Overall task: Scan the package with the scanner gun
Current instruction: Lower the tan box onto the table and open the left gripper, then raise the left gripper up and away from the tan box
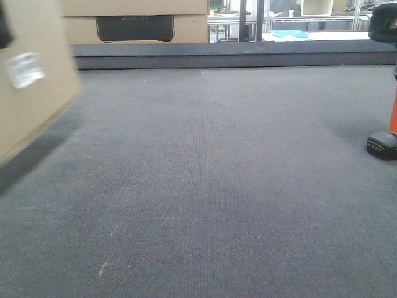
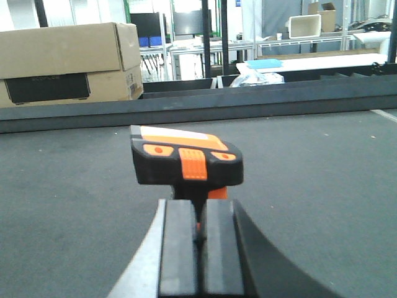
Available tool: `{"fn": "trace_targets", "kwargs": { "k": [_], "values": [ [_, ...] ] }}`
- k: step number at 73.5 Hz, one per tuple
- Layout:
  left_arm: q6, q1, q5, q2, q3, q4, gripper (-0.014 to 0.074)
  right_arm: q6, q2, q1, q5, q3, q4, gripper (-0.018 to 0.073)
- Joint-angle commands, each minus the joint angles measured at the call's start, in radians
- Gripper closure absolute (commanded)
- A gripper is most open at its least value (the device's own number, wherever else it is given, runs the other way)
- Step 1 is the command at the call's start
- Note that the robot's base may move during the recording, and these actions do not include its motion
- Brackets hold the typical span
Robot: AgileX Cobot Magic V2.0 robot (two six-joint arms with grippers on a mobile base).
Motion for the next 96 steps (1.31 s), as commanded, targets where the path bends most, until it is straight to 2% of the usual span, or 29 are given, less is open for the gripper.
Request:
{"fn": "trace_targets", "kwargs": {
  "k": [1,10,19,30,42,49,56,65,72,81,96],
  "values": [
    [0.049,0.04,0.004,-0.026,0.02,0.021,0.0707,-0.002,-0.089,-0.004,0.119,-0.009,0.0,0.0727],
    [0.079,0.114,-0.024,-0.057,0.101,0.018,0.0707,-0.002,-0.208,-0.004,0.246,-0.009,0.0,0.0727],
    [0.097,0.163,-0.076,-0.093,0.173,-0.004,0.0707,-0.002,-0.289,-0.004,0.303,-0.009,0.0,0.0727],
    [0.128,0.157,-0.103,-0.097,0.199,-0.064,0.0707,-0.002,-0.314,-0.004,0.303,-0.009,0.0,0.0727],
    [0.132,0.157,-0.121,-0.096,0.202,-0.052,0.0707,-0.002,-0.314,-0.004,0.308,-0.009,0.0,0.0727],
    [0.179,0.157,-0.121,-0.096,0.202,-0.05,0.0697,-0.002,-0.314,-0.004,0.308,-0.009,0.0,0.0727],
    [0.179,0.157,-0.121,-0.096,0.202,-0.054,0.058,-0.002,-0.314,-0.004,0.308,-0.009,0.0,0.0727],
    [0.181,0.157,-0.121,-0.096,0.202,-0.054,0.0298,0.0,-0.314,-0.004,0.307,-0.009,0.0,0.0727],
    [0.181,0.157,-0.121,-0.096,0.202,-0.054,0.012,0.0,-0.314,-0.004,0.307,-0.009,0.0,0.0727],
    [0.164,0.157,-0.121,-0.1,0.198,-0.054,0.0027,0.0,-0.314,-0.004,0.307,-0.009,0.0,0.0727],
    [0.13,0.157,-0.114,-0.173,0.194,-0.033,0.0027,0.0,-0.314,-0.004,0.307,-0.009,0.0,0.0727]
  ]
}}
